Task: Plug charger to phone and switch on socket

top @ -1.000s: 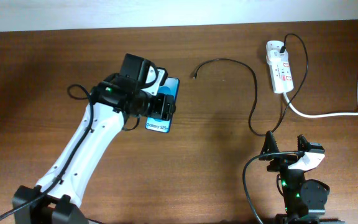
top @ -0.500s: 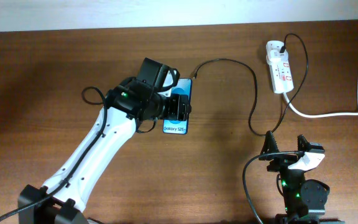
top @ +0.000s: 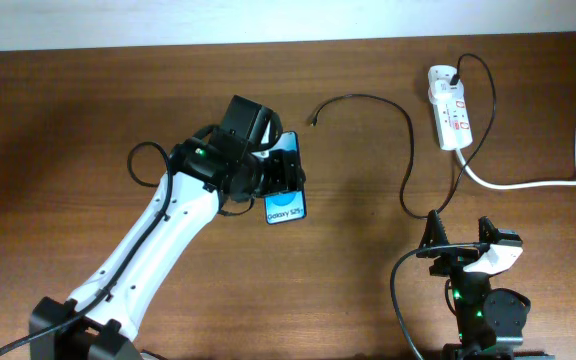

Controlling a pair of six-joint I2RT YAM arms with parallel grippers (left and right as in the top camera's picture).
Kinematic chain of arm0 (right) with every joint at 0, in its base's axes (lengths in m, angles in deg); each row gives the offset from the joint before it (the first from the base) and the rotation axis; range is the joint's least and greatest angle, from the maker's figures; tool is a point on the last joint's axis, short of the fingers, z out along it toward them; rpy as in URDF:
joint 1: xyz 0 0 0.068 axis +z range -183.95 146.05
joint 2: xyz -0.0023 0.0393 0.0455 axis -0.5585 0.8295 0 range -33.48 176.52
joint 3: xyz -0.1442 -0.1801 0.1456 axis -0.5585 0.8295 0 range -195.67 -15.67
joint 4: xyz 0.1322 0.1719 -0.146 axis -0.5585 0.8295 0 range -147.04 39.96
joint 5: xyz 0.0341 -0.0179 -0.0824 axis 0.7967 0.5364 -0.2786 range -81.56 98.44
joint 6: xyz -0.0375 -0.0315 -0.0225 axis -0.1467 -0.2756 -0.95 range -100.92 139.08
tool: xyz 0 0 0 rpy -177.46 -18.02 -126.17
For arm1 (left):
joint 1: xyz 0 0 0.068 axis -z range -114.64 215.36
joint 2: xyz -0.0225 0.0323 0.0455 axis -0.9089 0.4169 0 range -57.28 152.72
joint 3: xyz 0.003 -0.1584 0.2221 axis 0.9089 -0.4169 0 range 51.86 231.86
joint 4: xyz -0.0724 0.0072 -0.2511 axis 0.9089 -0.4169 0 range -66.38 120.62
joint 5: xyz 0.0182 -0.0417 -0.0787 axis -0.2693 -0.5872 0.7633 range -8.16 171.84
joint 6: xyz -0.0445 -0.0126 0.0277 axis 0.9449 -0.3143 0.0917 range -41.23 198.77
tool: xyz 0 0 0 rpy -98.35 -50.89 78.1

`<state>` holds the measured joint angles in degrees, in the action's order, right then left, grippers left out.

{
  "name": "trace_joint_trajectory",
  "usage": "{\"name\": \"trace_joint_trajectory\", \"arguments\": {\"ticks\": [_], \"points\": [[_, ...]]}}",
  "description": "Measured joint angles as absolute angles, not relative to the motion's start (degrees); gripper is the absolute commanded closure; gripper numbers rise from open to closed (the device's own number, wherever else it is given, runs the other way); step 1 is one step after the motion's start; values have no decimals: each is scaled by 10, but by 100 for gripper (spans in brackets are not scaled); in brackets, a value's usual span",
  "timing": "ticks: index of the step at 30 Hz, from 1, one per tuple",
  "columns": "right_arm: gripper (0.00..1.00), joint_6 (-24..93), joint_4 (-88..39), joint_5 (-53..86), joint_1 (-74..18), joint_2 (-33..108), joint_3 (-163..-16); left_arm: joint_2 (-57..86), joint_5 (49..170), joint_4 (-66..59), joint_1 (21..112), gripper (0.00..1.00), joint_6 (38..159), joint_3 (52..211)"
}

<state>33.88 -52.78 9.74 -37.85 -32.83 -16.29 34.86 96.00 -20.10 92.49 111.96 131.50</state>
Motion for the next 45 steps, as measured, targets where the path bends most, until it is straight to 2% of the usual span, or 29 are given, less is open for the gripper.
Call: {"name": "trace_joint_trajectory", "arguments": {"ticks": [10, 18, 30, 45], "points": [[2, 339, -528, 97, -379, -328, -163, 349, 986, -239, 858, 53, 1128, 1315], [2, 339, -528, 97, -379, -328, -163, 434, 1106, -238, 810, 53, 1138, 1315], [2, 339, -528, 97, -379, -328, -163, 445, 1233, -229, 806, 53, 1151, 1315], [1, 339, -528, 97, -379, -328, -163, 445, 1290, -229, 806, 53, 1155, 1315]]}}
